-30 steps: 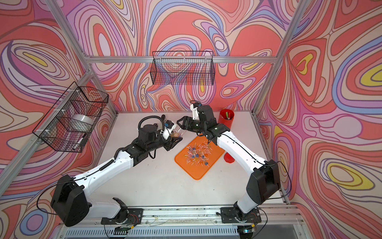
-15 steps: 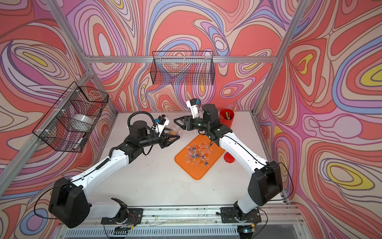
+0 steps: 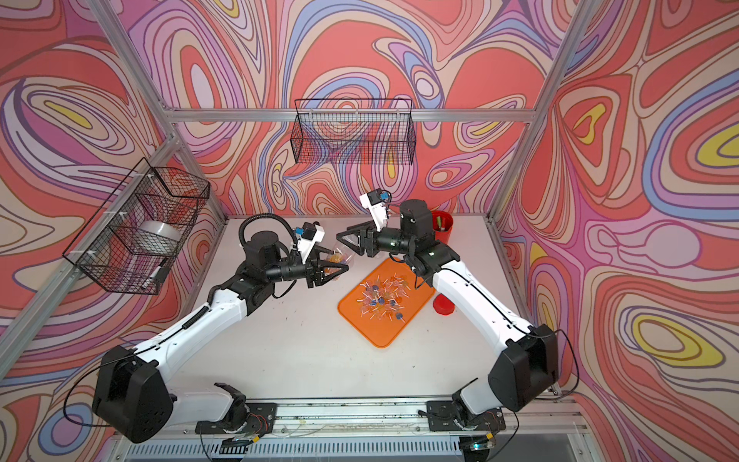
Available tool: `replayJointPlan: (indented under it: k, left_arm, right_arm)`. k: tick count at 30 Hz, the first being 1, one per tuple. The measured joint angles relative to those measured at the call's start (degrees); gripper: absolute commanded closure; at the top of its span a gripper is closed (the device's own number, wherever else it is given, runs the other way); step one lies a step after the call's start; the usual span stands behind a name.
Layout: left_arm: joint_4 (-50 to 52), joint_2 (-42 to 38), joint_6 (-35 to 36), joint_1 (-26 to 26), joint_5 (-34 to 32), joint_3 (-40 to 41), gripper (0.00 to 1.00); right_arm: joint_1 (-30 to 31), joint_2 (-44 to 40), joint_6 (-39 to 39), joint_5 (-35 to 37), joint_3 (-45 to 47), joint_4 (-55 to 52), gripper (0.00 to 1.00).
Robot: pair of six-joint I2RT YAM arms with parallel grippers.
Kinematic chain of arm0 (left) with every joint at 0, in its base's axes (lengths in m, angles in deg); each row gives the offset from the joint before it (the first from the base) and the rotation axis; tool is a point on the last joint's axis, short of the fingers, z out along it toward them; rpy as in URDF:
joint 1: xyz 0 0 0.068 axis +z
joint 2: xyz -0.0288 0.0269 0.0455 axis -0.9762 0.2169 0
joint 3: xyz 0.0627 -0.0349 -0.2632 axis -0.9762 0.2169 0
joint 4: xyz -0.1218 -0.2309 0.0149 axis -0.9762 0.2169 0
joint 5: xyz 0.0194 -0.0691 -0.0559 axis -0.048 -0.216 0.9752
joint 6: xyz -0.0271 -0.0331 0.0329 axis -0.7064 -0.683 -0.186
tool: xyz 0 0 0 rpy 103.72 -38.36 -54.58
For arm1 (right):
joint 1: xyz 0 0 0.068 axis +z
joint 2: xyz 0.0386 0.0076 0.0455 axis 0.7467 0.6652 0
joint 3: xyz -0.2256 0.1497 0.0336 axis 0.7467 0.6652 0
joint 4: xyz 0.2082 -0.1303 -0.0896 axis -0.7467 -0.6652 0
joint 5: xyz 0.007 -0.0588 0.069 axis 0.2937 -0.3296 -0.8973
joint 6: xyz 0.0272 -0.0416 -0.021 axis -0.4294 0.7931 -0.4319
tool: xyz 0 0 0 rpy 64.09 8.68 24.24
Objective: Pour the candies out of the jar
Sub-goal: Unscrew the lid from the jar.
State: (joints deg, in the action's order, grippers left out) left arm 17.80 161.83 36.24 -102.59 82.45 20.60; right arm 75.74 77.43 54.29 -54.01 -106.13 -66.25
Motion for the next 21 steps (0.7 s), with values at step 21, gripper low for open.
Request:
replayJointPlan:
  k: [21]
  left_arm:
    - [7.02,0.35,11.72,-9.62,-28.81,-1.29,1.00]
  right_arm:
    - [-1.16,1.86,-15.19,17.42,-3.61,-7.08,0.13]
